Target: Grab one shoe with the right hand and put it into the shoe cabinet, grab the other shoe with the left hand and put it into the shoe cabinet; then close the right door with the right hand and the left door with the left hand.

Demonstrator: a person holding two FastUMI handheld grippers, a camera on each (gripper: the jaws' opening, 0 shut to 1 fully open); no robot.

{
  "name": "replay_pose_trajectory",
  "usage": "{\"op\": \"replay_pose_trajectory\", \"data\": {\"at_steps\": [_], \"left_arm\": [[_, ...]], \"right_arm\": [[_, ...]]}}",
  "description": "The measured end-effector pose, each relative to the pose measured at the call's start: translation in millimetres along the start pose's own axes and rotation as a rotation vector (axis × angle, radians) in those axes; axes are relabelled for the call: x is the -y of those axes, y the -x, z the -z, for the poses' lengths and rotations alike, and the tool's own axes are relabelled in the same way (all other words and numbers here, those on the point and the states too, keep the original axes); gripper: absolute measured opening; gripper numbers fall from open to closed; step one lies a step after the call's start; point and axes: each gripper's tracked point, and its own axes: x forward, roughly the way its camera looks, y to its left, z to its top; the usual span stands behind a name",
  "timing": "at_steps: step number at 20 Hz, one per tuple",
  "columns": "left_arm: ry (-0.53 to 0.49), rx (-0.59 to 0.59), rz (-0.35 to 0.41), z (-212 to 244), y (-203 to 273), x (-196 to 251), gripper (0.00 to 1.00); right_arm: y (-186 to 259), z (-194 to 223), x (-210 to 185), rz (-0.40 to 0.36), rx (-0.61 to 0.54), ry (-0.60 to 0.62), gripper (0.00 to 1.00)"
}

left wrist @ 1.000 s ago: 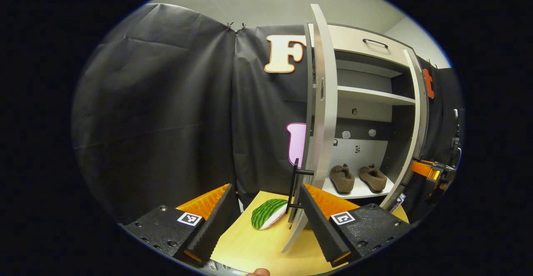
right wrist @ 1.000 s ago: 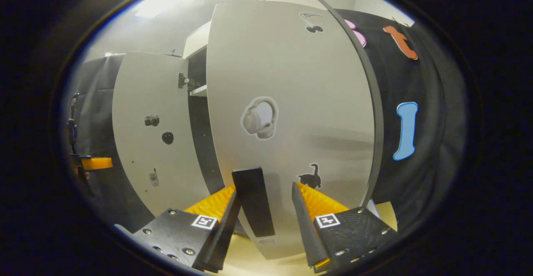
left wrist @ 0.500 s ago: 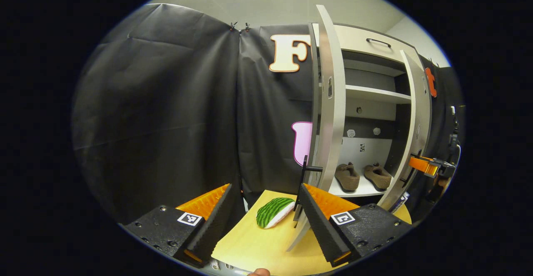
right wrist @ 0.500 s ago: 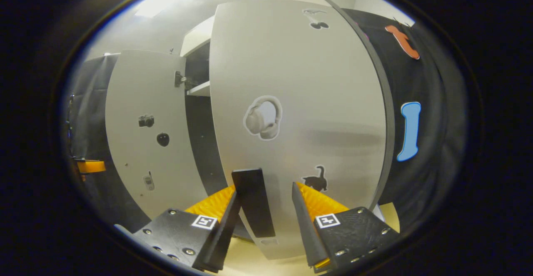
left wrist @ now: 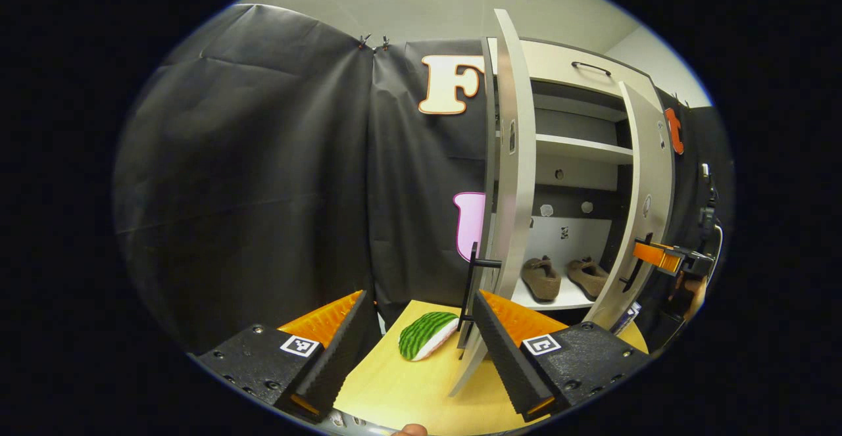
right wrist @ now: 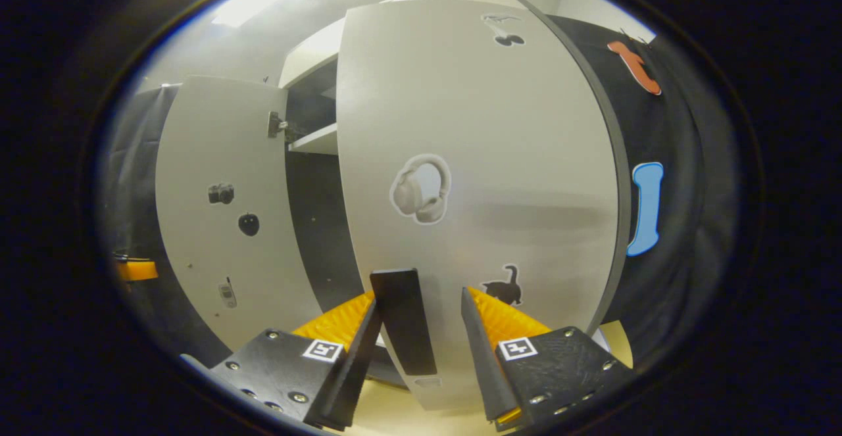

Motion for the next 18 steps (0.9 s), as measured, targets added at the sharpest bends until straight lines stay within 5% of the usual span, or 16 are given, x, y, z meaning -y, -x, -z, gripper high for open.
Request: {"op": "replay_pose_trajectory", "data": {"at_steps": [16, 18], "left_arm": [[0.009, 0.011, 0.171, 18, -61, 21, 0.98], [-0.004, 0.010, 0.181, 19, -64, 21, 0.92]], "right_arm": [[62, -22, 31, 0.118, 0.070, 0.038, 0.72], [63, -19, 36, 0.131, 0.065, 0.031, 0.71]]}}
